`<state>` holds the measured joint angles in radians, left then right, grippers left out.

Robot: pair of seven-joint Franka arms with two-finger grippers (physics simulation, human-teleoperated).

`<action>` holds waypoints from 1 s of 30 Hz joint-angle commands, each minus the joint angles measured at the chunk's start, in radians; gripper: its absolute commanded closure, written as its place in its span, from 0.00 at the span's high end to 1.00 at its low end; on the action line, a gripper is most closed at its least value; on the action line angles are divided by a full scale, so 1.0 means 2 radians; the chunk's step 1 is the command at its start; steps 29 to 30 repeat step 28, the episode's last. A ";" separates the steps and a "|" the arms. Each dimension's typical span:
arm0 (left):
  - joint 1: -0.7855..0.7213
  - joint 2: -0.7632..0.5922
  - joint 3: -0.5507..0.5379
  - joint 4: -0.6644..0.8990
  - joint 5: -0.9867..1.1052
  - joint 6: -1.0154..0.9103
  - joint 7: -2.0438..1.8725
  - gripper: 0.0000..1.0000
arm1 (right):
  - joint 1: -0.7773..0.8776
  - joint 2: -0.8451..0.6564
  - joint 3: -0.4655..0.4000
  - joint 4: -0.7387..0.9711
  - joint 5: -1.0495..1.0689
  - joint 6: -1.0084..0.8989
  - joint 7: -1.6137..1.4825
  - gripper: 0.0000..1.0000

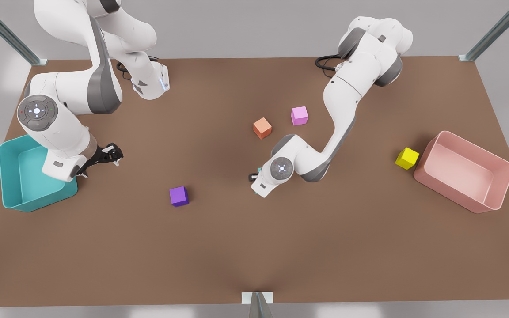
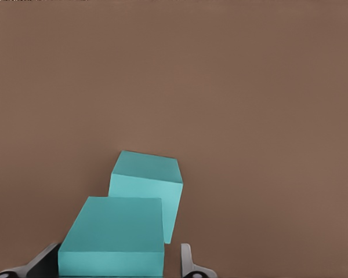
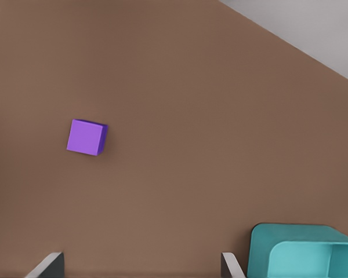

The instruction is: Stack the two blue cubes on top of each other

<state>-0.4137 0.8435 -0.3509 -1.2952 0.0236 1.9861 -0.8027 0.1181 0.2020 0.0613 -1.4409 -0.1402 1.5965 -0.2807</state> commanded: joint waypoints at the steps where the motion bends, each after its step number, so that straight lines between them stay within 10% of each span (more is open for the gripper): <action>1: 0.001 -0.001 0.000 0.003 0.000 -0.003 -0.087 1.00 | 0.000 -0.001 0.000 0.000 0.000 -0.001 -0.022 1.00; 14: 0.030 -0.003 0.005 0.064 0.007 -0.010 -0.083 1.00 | -0.017 -0.001 -0.008 0.028 -0.002 0.002 -0.022 1.00; 20: 0.245 -0.126 0.003 0.155 0.061 -0.424 0.277 1.00 | -0.038 -0.006 -0.011 0.032 -0.006 0.000 -0.018 1.00; 22: 0.181 -0.324 0.111 -0.171 0.047 -0.275 0.355 1.00 | -0.038 -0.006 -0.011 0.032 -0.004 0.000 -0.019 1.00; 30: 0.171 -0.324 0.111 -0.091 -0.010 -0.367 0.358 1.00 | -0.049 -0.004 -0.009 0.031 0.003 0.000 0.038 1.00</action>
